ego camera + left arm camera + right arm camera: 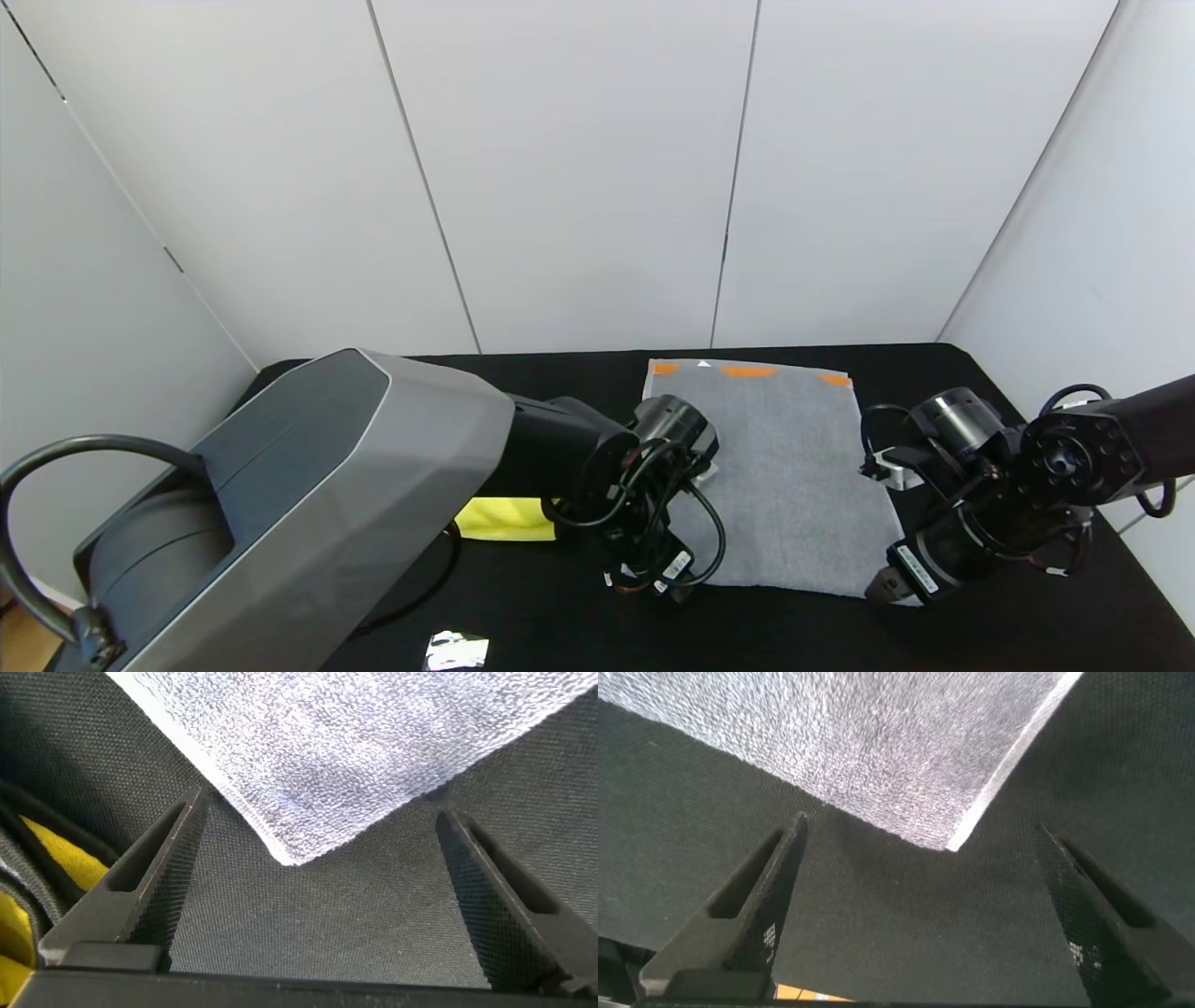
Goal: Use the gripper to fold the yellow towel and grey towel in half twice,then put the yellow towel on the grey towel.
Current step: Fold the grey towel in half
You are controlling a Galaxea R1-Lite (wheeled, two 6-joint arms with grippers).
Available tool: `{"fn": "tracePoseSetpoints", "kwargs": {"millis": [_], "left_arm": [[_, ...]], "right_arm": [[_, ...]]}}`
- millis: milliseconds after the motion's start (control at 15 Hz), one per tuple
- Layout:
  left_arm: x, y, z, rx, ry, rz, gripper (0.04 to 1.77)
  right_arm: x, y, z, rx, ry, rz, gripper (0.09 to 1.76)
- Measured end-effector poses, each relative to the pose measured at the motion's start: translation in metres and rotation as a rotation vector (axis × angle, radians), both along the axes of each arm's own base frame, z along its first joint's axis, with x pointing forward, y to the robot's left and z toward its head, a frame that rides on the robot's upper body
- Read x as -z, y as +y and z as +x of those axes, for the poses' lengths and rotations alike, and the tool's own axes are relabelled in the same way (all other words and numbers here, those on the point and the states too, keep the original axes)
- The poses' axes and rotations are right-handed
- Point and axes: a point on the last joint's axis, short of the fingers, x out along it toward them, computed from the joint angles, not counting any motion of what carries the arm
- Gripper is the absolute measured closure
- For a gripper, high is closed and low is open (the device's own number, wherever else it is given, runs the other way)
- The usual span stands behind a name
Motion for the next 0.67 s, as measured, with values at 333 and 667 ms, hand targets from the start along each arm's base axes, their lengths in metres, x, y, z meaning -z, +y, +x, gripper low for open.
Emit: {"fn": "tracePoseSetpoints", "kwargs": {"millis": [333, 667], "left_arm": [[0.000, 0.000, 0.002, -0.003, -0.002, -0.003, 0.09], [0.003, -0.001, 0.005, -0.004, -0.001, -0.006, 0.09]], "right_arm": [[0.008, 0.000, 0.000, 0.000, 0.024, -0.015, 0.14], [0.014, 0.001, 0.002, -0.005, 0.040, -0.020, 0.14]]}}
